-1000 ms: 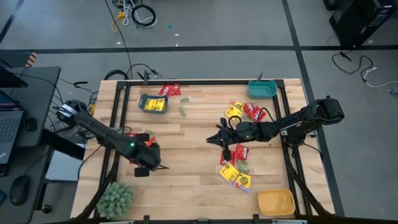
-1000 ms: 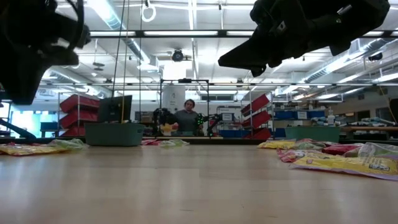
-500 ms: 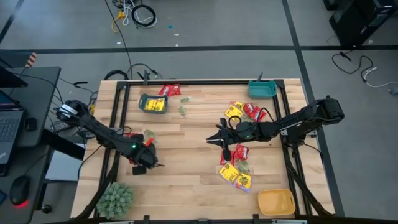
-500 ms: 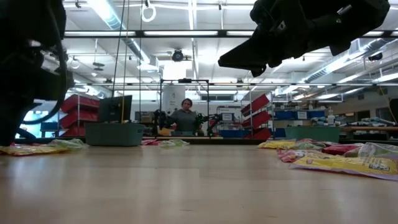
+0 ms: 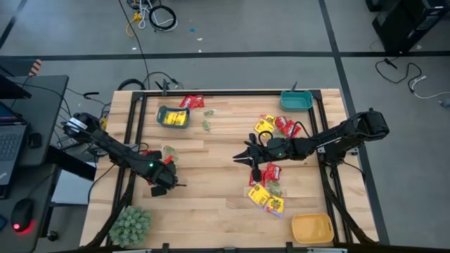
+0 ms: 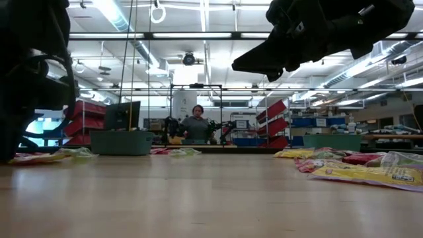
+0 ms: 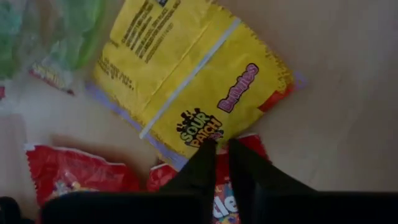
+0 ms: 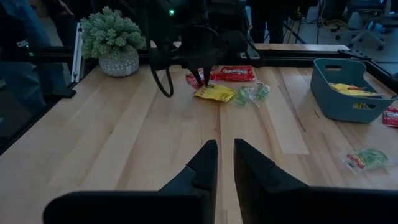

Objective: Sort candy
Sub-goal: Put the yellow candy into the dark blue bin

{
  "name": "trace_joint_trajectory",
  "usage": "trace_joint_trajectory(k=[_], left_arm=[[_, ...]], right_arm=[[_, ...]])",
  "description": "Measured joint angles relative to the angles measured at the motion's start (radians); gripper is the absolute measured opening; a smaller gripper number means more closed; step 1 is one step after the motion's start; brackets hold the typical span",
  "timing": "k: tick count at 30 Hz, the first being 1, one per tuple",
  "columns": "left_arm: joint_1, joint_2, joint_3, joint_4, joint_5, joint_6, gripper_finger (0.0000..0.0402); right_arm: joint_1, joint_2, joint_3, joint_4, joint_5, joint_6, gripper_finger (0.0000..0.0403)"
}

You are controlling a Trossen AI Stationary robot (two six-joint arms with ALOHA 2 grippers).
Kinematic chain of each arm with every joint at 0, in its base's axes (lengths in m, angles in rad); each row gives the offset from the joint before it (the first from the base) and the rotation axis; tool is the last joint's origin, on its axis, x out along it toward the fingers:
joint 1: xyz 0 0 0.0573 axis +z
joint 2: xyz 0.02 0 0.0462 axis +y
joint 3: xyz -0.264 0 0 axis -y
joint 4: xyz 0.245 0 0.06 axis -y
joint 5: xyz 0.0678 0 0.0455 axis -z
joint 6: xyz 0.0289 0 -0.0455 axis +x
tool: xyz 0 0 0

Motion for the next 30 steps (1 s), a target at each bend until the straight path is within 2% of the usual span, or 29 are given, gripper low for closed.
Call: trace_joint_trajectory(k=[2,5,11,18,22,26,30], left_arm=[[0.0,0.001,0.02,0.003,0.008,0.001,0.001],[0.0,0.001,0.061,0.004,0.009,0.001,0.0014],[0.0,0.001,0.093,0.007,0.02,0.03,0.0069],[0.0,0.002,0.045,0.012,0.034,0.03,0.0141],[0.0,0.002,0.012,0.037,0.009,0.031,0.0157],[0.0,0.002,0.007,0.041,-0.027,0.033,0.0135],[0.0,0.002,0.007,0.041,-0.03,0.053,0.0055]], right_arm=[[0.0,0.0,0.0,0.0,0.0,0.0,0.0041],[0.0,0.0,0.0,0.0,0.0,0.0,0.0041],[0.0,0.0,0.0,0.0,0.0,-0.001,0.0042],[0.001,0.0,0.0,0.0,0.0,-0.002,0.0043],[0.001,0.0,0.0,0.0,0.0,-0.002,0.0044],[0.001,0.0,0.0,0.0,0.0,-0.002,0.0044],[0.001,0.0,0.0,0.0,0.0,-0.002,0.0044]])
